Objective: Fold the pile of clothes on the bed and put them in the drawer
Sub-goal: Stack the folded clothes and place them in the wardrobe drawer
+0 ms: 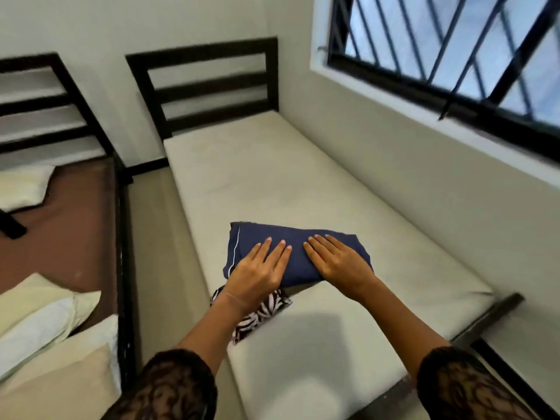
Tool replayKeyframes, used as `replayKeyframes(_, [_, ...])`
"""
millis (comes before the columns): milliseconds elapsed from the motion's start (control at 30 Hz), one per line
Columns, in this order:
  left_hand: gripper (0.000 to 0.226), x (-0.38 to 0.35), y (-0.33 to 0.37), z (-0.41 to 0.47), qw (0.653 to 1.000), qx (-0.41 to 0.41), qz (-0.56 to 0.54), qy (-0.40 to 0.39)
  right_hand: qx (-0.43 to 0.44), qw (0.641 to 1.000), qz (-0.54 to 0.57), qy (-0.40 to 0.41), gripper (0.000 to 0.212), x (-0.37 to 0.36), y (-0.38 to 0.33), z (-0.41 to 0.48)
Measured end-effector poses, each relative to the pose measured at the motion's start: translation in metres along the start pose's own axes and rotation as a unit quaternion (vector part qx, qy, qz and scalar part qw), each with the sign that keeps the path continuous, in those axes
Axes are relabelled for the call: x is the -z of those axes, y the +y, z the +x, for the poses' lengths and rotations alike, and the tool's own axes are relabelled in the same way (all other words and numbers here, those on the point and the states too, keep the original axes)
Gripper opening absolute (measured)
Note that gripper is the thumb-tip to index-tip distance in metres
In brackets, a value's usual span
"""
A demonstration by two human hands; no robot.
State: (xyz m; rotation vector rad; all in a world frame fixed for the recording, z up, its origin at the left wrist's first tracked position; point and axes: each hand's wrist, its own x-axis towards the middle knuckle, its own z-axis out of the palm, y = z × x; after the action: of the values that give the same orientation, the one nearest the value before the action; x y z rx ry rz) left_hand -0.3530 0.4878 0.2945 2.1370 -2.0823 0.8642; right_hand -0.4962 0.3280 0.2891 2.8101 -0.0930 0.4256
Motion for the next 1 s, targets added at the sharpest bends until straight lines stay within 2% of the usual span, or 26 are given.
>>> replayKeyframes(100, [0.052, 0.046, -0.014, 0.050, 0.998, -0.020, 0.028, 0.050, -0.023, 0.997, -0.067, 0.031, 0.056, 0.063, 0.035, 0.002])
replayKeyframes(167, [0.033, 0.071, -0.019, 0.081, 0.994, -0.045, 0.045, 0.092, -0.033, 0.993, -0.102, 0.042, 0.058, 0.096, 0.058, -0.001])
replayKeyframes(200, [0.032, 0.091, -0.022, 0.103, 0.992, -0.063, 0.042, 0.100, -0.042, 0.990, -0.125, 0.047, 0.060, 0.119, 0.074, -0.004])
replayKeyframes(267, [0.065, 0.119, -0.024, 0.130, 0.992, -0.081, 0.019, 0.100, -0.062, 0.983, -0.160, 0.060, 0.060, 0.151, 0.092, -0.014])
replayKeyframes(333, [0.077, 0.143, -0.021, 0.159, 0.989, -0.093, 0.010, 0.114, -0.085, 0.974, -0.203, 0.063, 0.056, 0.182, 0.110, -0.026])
replayKeyframes(433, [0.072, 0.170, -0.011, 0.195, 0.974, -0.135, -0.007, 0.184, -0.106, 0.950, -0.283, 0.079, 0.038, 0.222, 0.128, -0.048])
replayKeyframes(533, [0.047, 0.194, 0.007, 0.229, 0.940, -0.202, -0.026, 0.273, -0.154, 0.926, -0.341, 0.048, 0.040, 0.268, 0.134, -0.080])
replayKeyframes(567, [0.042, 0.206, 0.017, 0.238, 0.930, -0.227, -0.038, 0.288, -0.170, 0.912, -0.372, 0.033, 0.039, 0.284, 0.130, -0.094])
replayKeyframes(733, [0.048, 0.252, 0.072, 0.258, 0.884, -0.312, -0.076, 0.340, -0.246, 0.860, -0.446, -0.020, 0.033, 0.353, 0.088, -0.159])
replayKeyframes(800, [0.048, 0.267, 0.101, 0.256, 0.861, -0.348, -0.102, 0.356, -0.289, 0.839, -0.458, -0.056, 0.040, 0.375, 0.063, -0.187])
replayKeyframes(933, [0.046, 0.307, 0.171, 0.235, 0.803, -0.412, -0.166, 0.397, -0.364, 0.777, -0.493, -0.146, 0.051, 0.420, -0.010, -0.243])
replayKeyframes(1000, [0.056, 0.333, 0.213, 0.210, 0.772, -0.456, -0.202, 0.394, -0.411, 0.735, -0.503, -0.196, 0.053, 0.447, -0.061, -0.275])
